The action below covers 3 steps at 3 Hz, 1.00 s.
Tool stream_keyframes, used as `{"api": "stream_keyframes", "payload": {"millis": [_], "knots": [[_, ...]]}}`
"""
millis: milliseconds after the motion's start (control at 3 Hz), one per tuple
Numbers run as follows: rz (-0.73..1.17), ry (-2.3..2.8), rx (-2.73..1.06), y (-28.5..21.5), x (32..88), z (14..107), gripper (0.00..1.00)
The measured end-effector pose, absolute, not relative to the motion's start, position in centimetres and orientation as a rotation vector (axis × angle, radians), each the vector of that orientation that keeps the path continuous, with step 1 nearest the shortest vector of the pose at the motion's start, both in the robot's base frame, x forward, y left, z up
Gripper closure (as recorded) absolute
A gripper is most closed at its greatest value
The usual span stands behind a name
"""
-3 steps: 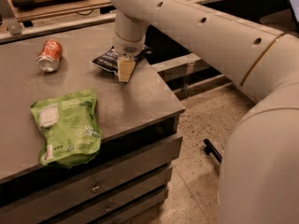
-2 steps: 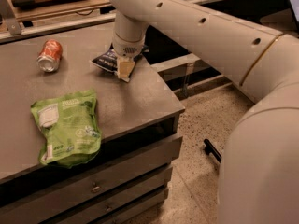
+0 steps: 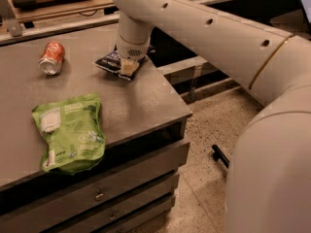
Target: Pick blue chip bag
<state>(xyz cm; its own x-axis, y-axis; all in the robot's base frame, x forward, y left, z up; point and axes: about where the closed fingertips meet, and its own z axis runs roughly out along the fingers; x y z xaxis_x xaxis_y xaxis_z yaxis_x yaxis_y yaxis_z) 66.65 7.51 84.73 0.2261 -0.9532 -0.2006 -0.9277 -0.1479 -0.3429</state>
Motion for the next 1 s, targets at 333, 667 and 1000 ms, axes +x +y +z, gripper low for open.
{"api": "stream_keyframes", "payload": {"millis": [333,667,1000], "knots": [[-0.089,1.736,-2.116,7.5,66.7,84.7,1.0],[-0.072,1.713,-2.072,7.2,66.9,86.0,1.0],[-0.117,1.668,-2.013,6.6,67.0,89.0,1.0]]}}
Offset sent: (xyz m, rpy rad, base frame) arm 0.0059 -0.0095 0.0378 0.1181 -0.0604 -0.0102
